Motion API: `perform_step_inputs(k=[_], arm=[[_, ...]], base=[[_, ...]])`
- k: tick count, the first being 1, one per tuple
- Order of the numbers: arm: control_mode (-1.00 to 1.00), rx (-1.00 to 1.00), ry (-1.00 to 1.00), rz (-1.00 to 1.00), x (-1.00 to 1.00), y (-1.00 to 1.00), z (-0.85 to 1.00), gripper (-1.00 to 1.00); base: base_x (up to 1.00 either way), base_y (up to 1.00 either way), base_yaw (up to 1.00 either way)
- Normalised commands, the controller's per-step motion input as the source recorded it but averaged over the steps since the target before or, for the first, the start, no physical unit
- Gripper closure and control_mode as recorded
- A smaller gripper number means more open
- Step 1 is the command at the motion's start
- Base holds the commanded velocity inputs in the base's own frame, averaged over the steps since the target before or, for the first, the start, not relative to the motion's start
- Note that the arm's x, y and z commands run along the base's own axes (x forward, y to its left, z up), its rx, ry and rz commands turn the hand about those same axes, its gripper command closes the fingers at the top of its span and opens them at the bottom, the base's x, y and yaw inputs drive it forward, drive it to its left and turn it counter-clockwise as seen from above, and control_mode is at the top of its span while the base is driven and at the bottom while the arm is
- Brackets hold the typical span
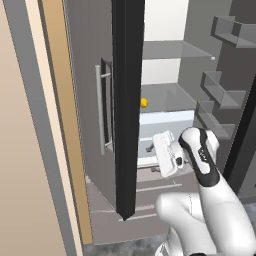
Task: Retrieve a lemon from the fridge and place it on the cutting board with the fish.
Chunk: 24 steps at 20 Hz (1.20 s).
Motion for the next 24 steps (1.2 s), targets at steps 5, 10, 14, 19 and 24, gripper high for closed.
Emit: perform_step_inputs(k=[5, 10, 14, 19, 24], arm=[[-1.0, 0.0, 0.0, 0.0, 0.34, 0.13, -0.7, -1.0], [-1.0, 0.01, 0.0, 0.0, 0.28, 0.15, -0.72, -1.0], [-1.0, 0.08, 0.0, 0.0, 0.04, 0.56, -0.61, -1.0], [-1.0, 0.07, 0.01, 0.0, -0.05, 0.77, -0.6, -1.0], [-1.0, 0.03, 0.03, 0.0, -0.42, 0.9, -0.36, -1.0]], base=[[0.0, 0.0, 0.0], [0.0, 0.0, 0.0], [0.0, 0.0, 0.0], [0.0, 0.0, 0.0], [0.0, 0.0, 0.0]])
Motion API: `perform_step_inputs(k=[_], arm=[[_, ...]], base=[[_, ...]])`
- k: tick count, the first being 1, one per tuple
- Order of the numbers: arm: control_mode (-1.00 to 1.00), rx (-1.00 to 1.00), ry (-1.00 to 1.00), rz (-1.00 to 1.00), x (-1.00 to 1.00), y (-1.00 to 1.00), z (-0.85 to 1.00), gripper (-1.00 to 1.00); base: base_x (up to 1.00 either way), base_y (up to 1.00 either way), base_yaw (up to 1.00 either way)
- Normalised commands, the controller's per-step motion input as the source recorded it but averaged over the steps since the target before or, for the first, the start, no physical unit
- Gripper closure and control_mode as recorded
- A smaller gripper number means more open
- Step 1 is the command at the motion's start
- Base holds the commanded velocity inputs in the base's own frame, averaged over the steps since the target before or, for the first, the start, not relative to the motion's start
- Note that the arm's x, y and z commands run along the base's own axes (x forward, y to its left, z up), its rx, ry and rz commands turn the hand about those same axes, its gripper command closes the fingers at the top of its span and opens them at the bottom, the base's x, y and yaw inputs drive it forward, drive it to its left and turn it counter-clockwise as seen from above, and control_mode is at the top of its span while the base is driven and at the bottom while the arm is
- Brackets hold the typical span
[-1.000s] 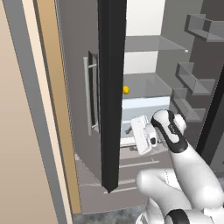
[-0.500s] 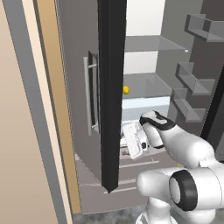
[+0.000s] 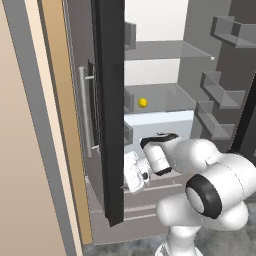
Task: Retrieve a lemon from the fridge and place it on the cutting board with the fish.
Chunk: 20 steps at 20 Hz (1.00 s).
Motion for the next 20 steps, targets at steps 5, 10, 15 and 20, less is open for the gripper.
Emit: perform_step_inputs(k=[5, 10, 15, 20], arm=[[-1.0, 0.0, 0.02, 0.0, -0.68, 0.9, -0.13, -1.0], [-1.0, 0.0, 0.0, 0.0, -0.34, 0.13, 0.0, -1.0], [-1.0, 0.0, 0.01, 0.0, 0.0, -0.44, 0.0, -1.0], [-1.0, -0.09, 0.0, -0.01, 0.0, -0.86, 0.0, -1.0]], base=[[0.0, 0.0, 0.0], [0.0, 0.0, 0.0], [0.0, 0.0, 0.0], [0.0, 0.0, 0.0]])
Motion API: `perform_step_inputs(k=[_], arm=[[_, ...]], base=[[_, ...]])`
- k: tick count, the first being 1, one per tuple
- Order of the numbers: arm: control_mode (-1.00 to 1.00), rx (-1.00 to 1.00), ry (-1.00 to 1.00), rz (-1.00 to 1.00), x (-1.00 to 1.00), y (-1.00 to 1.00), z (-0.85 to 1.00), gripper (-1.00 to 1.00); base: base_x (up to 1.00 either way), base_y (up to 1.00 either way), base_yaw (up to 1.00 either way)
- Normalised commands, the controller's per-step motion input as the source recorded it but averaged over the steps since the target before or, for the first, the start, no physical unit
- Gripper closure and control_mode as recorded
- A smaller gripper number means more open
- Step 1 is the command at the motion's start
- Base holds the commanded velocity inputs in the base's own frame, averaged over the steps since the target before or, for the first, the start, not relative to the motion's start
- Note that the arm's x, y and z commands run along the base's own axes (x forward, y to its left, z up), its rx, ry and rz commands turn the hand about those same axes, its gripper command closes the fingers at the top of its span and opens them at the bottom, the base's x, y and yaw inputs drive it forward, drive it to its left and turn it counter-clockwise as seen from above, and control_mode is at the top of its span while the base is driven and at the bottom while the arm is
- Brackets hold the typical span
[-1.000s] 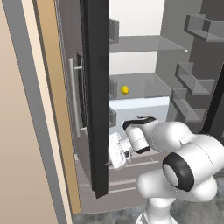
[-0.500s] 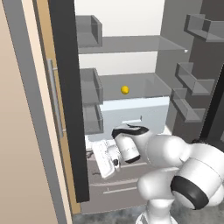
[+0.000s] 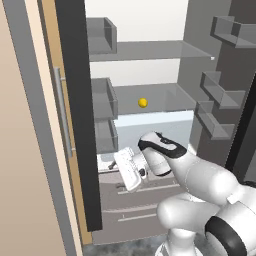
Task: Retrieve a lemon from the fridge and place it on the cutting board with the fish.
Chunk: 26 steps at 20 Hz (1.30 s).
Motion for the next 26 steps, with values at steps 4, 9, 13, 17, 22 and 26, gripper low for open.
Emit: perform_step_inputs(k=[4, 9, 13, 17, 22, 26], arm=[[-1.0, -0.33, -0.02, 0.0, 0.18, -0.71, 0.0, -1.0], [-1.0, -0.4, 0.0, 0.01, 0.31, -0.98, -0.08, -1.0], [-1.0, -0.54, -0.02, 0.0, 0.27, -0.86, -0.04, -1.0], [-1.0, -0.64, -0.05, 0.0, 0.29, -0.77, -0.06, -1.0], [-1.0, -0.48, -0.15, 0.21, 0.04, -0.78, -0.1, -1.0], [-1.0, -0.12, -0.17, 0.59, -0.47, -0.61, 0.19, -1.0]], base=[[0.0, 0.0, 0.0], [0.0, 0.0, 0.0], [0.0, 0.0, 0.0], [0.0, 0.0, 0.0], [0.0, 0.0, 0.0], [0.0, 0.0, 0.0]])
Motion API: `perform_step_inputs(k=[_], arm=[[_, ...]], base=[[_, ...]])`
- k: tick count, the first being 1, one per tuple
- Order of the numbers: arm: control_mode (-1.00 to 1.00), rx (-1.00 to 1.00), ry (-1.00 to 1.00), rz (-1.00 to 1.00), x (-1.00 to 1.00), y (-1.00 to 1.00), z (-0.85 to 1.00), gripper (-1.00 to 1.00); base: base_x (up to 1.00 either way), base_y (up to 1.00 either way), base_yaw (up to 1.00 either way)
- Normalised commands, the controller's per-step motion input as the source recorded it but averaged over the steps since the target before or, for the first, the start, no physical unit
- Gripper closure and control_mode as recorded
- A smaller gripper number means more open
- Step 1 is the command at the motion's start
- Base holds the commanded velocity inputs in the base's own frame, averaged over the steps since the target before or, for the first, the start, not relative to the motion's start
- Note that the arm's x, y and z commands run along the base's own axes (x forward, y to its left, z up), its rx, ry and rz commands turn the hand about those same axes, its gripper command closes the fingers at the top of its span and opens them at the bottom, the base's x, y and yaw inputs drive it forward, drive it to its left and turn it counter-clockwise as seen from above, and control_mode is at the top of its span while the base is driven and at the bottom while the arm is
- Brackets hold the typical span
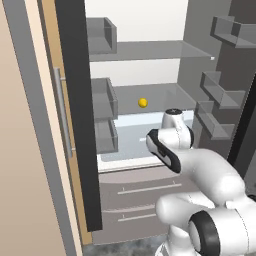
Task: Retrieve a lemon from the fridge and place it on the cutting board with the fish.
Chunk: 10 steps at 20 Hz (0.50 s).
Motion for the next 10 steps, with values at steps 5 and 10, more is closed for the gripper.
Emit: perform_step_inputs(k=[5, 10], arm=[[-1.0, -0.08, -0.06, 0.66, -0.7, -0.44, 0.54, -1.0], [-1.0, -0.14, 0.0, 0.68, -0.52, -0.04, 0.41, -1.0]], base=[[0.0, 0.0, 0.0], [0.0, 0.0, 0.0]])
